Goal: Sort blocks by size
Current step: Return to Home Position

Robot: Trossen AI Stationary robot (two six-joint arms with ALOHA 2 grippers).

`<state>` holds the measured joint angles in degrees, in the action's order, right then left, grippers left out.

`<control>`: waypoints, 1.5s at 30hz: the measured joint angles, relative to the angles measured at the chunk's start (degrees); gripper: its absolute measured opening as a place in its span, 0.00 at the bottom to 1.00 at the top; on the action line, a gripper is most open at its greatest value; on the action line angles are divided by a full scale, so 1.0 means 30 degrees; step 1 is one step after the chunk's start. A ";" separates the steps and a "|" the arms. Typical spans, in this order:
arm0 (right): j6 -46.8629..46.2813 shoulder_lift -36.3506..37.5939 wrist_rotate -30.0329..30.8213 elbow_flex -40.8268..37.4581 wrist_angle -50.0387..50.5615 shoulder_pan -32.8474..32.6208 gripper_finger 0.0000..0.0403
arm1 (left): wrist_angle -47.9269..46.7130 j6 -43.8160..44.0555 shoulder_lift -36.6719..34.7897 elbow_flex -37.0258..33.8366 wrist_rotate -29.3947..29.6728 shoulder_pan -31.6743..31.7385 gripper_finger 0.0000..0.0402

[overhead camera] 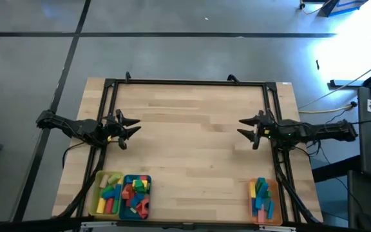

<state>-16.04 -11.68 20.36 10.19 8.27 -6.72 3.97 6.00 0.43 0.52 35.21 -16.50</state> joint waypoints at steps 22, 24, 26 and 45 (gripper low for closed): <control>0.1522 0.3862 0.0518 -0.0004 0.4732 0.0000 0.59 | -0.0004 -0.1615 0.0015 -0.0002 -0.0005 0.0002 0.33; 0.1526 0.3862 0.0554 -0.0004 0.5397 0.0000 0.59 | 0.0000 -0.2532 0.0015 -0.0002 -0.0002 0.0011 0.33; 0.1503 0.3847 0.0546 -0.0011 0.5979 0.0000 0.59 | 0.0000 -0.3235 0.0015 -0.0002 0.0071 0.0017 0.33; 0.0834 0.3862 0.0764 -0.0358 0.6367 0.0000 0.59 | -0.0109 -0.3064 0.0015 -0.0002 0.2956 0.1781 0.33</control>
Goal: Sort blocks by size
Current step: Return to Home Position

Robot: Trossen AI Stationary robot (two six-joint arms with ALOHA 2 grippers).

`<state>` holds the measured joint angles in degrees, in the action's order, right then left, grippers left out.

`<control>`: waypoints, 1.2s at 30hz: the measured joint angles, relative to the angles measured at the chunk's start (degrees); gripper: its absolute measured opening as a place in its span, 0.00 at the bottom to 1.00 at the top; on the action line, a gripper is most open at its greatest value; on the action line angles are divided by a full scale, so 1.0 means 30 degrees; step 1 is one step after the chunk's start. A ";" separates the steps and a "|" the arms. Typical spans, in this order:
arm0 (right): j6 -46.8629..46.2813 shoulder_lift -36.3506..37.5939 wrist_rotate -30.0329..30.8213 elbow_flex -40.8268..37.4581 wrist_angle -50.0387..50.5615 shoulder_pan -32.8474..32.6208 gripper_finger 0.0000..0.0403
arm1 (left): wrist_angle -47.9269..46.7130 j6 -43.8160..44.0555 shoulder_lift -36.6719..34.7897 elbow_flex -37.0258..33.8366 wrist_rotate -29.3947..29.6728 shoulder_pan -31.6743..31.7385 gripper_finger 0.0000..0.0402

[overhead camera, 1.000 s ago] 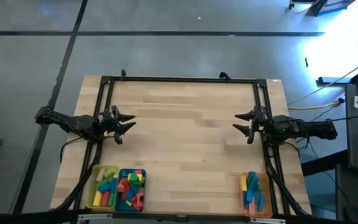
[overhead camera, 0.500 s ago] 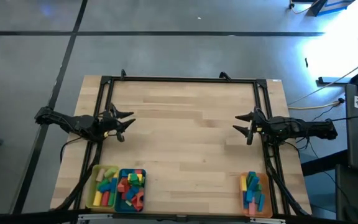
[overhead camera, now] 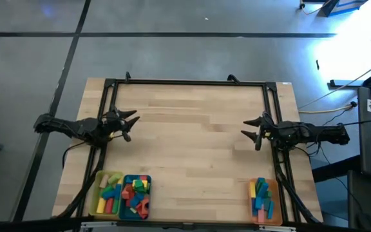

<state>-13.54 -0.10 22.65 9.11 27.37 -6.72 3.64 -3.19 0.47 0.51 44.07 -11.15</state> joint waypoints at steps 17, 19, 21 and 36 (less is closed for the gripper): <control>0.2122 -0.0015 -0.8212 -0.0163 -0.8271 -0.0007 0.59 | -0.0007 -0.0084 0.0000 0.0000 0.0002 0.0151 0.33; 0.2120 -0.0015 -0.8428 -0.0166 -0.8491 -0.0007 0.59 | -0.0007 -0.0084 0.0000 0.0000 0.0000 0.0151 0.33; 0.2066 -0.0015 -0.8421 -0.0663 -0.9506 -0.0007 0.59 | -0.0007 -0.0084 0.0000 0.0000 0.0000 0.0151 0.33; 0.2101 -0.0087 -0.7714 -0.2757 -1.0436 0.0000 0.59 | -0.0015 -0.1070 0.0044 0.0000 -0.0015 0.0151 0.33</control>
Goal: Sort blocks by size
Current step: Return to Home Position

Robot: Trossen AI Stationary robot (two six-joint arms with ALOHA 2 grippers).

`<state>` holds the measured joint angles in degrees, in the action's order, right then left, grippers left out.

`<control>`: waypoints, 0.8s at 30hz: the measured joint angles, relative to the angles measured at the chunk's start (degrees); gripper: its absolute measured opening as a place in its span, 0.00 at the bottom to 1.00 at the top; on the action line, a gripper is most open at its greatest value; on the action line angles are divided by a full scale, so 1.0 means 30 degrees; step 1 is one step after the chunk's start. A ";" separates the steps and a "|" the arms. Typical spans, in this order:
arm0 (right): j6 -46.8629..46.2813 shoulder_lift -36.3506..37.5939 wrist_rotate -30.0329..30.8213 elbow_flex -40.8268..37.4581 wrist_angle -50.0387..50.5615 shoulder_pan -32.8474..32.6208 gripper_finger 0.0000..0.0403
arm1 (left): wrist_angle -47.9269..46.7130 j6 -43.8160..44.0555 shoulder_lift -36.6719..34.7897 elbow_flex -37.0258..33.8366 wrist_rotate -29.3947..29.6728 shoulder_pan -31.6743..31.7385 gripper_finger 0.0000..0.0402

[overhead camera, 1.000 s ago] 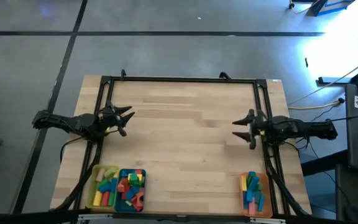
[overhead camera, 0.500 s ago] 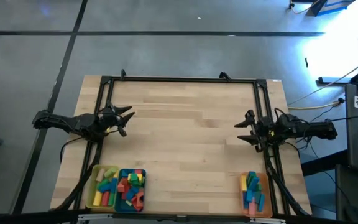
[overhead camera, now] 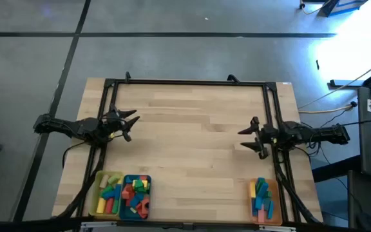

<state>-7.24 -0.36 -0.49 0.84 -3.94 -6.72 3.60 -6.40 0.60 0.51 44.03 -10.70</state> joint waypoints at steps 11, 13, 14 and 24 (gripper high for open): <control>0.0092 -0.0364 0.0772 0.0015 0.1093 -0.0006 0.59 | 0.0008 0.1389 0.0007 0.0001 -0.0449 0.0000 0.33; 0.0096 -0.0349 0.0768 0.0015 0.1108 0.0000 0.59 | 0.0044 0.2014 0.0007 0.0007 -0.1512 0.0000 0.33; 0.0099 -0.0350 0.0771 0.0015 0.1128 0.0000 0.59 | 0.0072 0.2161 0.0007 0.0007 -0.2310 -0.0007 0.33; 0.0099 -0.0357 0.0757 0.0015 0.1207 0.0000 0.59 | -0.0052 0.3236 0.0007 0.0007 -0.7205 -0.0015 0.33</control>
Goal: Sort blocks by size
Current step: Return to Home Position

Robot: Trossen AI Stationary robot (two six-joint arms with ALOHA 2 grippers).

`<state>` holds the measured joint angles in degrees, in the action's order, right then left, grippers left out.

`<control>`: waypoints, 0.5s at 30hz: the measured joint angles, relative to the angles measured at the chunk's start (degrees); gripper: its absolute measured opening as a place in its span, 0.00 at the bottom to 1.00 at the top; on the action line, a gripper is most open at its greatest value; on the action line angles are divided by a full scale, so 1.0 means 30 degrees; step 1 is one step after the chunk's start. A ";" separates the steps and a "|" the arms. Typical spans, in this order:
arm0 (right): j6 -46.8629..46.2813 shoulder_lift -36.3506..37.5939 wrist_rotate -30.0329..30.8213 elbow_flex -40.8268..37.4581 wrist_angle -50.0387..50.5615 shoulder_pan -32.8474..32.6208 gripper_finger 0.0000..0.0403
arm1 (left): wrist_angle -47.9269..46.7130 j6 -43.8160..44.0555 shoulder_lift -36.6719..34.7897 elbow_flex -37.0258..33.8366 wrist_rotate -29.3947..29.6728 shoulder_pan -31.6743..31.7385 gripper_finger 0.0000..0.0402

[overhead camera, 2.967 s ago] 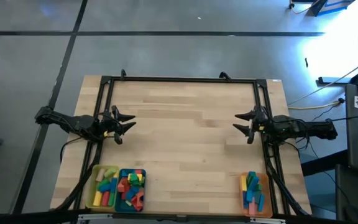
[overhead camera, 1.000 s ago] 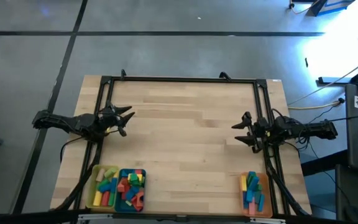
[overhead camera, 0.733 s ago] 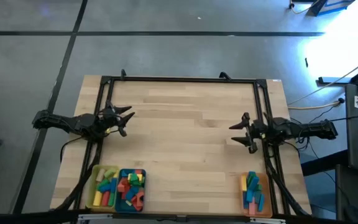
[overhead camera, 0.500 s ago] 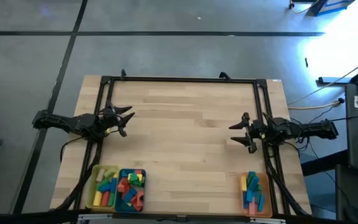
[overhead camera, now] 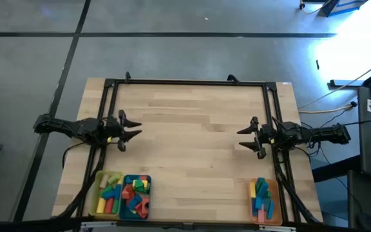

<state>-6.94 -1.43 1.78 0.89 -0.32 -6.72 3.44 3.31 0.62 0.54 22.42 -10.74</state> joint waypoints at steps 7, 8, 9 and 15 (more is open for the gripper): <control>0.0000 0.0007 0.0007 0.0000 -0.0028 -0.0007 0.59 | -0.0218 -0.1388 0.0000 0.0000 -0.2297 0.0000 0.33; 0.0000 0.0007 0.0008 -0.0007 -0.0028 0.0000 0.59 | -0.0225 -0.1812 0.0000 0.0000 -0.2332 0.0008 0.33; -0.0007 0.0007 0.0015 -0.0007 -0.0028 0.0000 0.59 | -0.0224 -0.2265 0.0000 0.0000 -0.2332 0.0015 0.33; -0.0005 0.0007 0.0020 -0.0007 -0.0035 -0.0002 0.59 | -0.0210 -0.4282 0.0000 0.0000 -0.2149 0.0454 0.33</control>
<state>-6.96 -1.41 1.84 0.86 -0.43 -6.73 2.81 -9.54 0.62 0.54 15.97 -9.38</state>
